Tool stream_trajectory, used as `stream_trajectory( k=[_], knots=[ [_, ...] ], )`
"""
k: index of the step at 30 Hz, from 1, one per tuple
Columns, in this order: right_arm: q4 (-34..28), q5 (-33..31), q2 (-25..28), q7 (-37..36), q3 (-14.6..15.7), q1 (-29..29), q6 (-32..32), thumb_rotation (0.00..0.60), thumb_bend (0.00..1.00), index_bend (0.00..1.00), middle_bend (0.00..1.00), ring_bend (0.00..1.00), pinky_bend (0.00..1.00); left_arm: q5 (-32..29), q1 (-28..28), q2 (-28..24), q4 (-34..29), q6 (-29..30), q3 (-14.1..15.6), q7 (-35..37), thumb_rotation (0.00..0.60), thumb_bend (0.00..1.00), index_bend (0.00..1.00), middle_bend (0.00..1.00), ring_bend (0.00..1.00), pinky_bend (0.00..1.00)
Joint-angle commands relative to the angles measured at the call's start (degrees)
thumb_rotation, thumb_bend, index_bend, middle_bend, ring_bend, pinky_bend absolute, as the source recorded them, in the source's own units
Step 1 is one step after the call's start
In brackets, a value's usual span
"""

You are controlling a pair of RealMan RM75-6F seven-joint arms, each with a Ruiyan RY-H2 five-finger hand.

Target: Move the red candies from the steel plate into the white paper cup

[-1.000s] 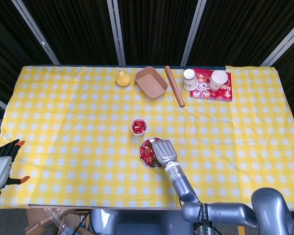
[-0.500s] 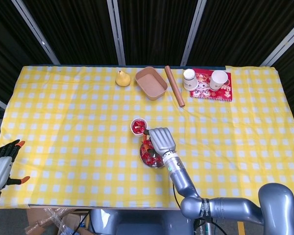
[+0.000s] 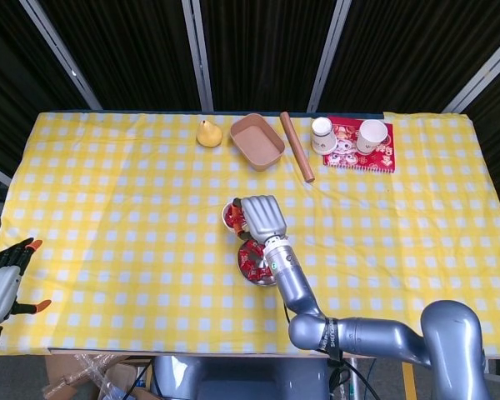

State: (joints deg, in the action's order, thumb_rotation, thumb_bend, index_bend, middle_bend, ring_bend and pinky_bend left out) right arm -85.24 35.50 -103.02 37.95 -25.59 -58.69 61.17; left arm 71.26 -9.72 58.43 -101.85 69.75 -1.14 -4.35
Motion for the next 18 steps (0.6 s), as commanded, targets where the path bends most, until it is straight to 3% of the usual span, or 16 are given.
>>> stream_trajectory(
  k=[1, 11, 18],
  knots=[
    [3.66, -1.57, -1.62, -0.06, -0.96, -2.02, -1.54, 0.6, 0.48, 0.57, 0.87, 0.91, 0.85, -0.17, -0.11, -0.12, -0.03, -0.26, -0.06, 0.15, 0.6, 0.05, 0.0, 0.0, 0.0, 0.0],
    [10.0, -3.5, -3.85, -0.63, -0.45, -4.45, -4.15, 0.6, 0.48, 0.43, 0.87, 0.91, 0.85, -0.62, -0.32, -0.3, -0.18, -0.93, 0.0, 0.37, 0.6, 0.05, 0.0, 0.0, 0.0, 0.0],
    [5.62, -2.42, -1.89, -0.7, 0.86, -3.18, -1.71, 0.6, 0.46, 0.37, 0.87, 0.91, 0.85, -0.85, -0.28, -0.34, -0.52, -0.75, -0.01, 0.1, 0.6, 0.05, 0.0, 0.0, 0.0, 0.0]
  ],
)
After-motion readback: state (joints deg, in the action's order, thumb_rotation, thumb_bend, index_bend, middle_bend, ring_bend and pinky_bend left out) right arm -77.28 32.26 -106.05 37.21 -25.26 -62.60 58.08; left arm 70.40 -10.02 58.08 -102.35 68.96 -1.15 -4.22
